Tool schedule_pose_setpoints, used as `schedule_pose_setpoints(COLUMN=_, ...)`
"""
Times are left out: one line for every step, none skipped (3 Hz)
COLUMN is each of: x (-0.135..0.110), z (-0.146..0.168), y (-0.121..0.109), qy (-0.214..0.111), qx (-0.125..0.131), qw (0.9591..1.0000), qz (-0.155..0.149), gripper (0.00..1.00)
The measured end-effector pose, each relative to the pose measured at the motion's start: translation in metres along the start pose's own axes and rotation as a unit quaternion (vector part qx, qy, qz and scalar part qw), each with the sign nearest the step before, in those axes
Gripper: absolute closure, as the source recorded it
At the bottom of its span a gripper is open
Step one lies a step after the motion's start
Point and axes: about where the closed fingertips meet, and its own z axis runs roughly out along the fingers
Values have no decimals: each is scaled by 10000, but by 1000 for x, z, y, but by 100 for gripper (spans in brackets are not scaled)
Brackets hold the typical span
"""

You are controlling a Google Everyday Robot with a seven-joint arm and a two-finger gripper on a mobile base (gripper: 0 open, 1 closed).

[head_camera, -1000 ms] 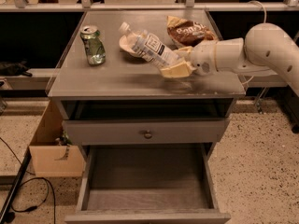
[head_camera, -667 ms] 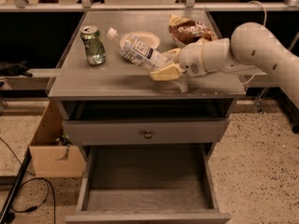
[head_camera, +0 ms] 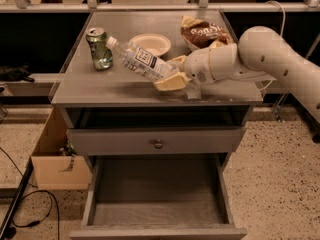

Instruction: Pick blue plastic bottle from middle drawer and place on counter

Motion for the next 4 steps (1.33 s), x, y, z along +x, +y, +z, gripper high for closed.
schedule_pose_setpoints(x=0, z=0, y=0, qy=0, qx=0, qw=10000, qz=0, gripper=53)
schedule_pose_setpoints(x=0, z=0, y=0, qy=0, qx=-1, qw=10000, qz=0, gripper=22)
schedule_pose_setpoints(x=0, z=0, y=0, qy=0, qx=-2, qw=10000, qz=0, gripper=0)
schedule_pose_setpoints(x=0, z=0, y=0, qy=0, qx=-2, qw=10000, qz=0, gripper=0)
